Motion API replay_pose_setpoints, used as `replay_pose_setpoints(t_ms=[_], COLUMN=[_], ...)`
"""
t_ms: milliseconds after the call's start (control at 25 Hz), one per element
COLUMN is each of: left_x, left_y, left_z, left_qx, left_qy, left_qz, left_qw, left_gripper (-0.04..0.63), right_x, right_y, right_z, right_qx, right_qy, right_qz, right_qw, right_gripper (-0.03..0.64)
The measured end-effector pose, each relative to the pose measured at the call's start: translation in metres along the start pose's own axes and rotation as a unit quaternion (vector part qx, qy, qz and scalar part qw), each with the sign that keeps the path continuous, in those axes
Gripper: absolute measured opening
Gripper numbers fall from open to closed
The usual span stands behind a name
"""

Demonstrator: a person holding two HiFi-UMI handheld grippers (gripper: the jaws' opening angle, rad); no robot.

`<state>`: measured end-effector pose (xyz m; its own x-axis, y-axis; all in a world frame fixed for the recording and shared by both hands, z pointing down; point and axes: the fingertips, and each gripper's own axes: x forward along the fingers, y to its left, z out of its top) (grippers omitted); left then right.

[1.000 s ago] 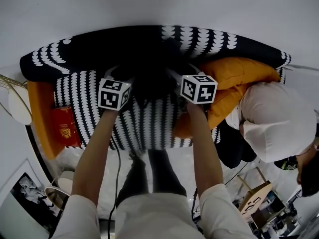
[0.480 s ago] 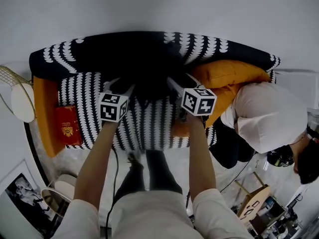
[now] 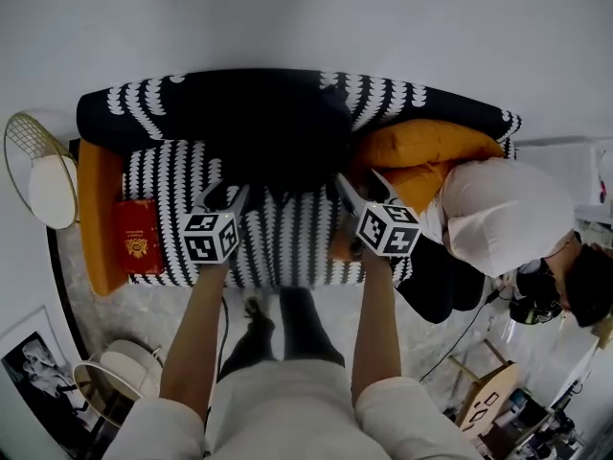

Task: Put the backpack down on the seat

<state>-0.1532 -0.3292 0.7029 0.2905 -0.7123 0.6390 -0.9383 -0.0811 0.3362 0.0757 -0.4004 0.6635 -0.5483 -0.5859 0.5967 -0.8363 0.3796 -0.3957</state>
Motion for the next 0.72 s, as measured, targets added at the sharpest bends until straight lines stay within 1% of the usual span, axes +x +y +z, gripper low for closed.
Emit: replay_pose_setpoints(t_ms=[40,80,120,200,320,440,560,720], left_x=[-0.009,-0.019,-0.028,-0.046,-0.077,-0.109,-0.139,-0.180], left_y=[-0.002,-0.005,-0.007,-0.013,-0.024,-0.031,-0.037,-0.047], left_z=[0.000,0.001,0.002,0.004,0.007,0.009,0.007,-0.002], left_qx=[0.000,0.000,0.000,0.008,0.033,0.053,0.052,0.051], left_qy=[-0.003,-0.007,-0.010,-0.015,-0.021,-0.031,-0.041,-0.052], left_qz=[0.000,-0.001,-0.002,-0.008,-0.017,-0.015,-0.014,-0.018], left_qw=[1.0000,1.0000,0.9999,0.9998,0.9991,0.9980,0.9977,0.9972], left_gripper=[0.188,0.185,0.184,0.184,0.184,0.184,0.184,0.184], right_x=[-0.009,-0.019,-0.028,-0.046,-0.075,-0.102,-0.132,-0.179], right_y=[0.004,0.008,0.012,0.021,0.037,0.051,0.063,0.090], right_z=[0.002,0.004,0.005,0.004,0.003,-0.001,-0.007,-0.015], right_qx=[0.003,0.006,0.009,0.008,-0.006,-0.013,-0.013,0.000], right_qy=[-0.007,-0.013,-0.018,-0.022,-0.030,-0.038,-0.043,-0.066], right_qz=[-0.004,-0.006,-0.006,-0.005,-0.006,-0.013,-0.020,-0.022], right_qw=[1.000,1.000,1.000,1.000,1.000,0.999,0.999,0.998], right_gripper=[0.300,0.268,0.255,0.255,0.253,0.254,0.255,0.254])
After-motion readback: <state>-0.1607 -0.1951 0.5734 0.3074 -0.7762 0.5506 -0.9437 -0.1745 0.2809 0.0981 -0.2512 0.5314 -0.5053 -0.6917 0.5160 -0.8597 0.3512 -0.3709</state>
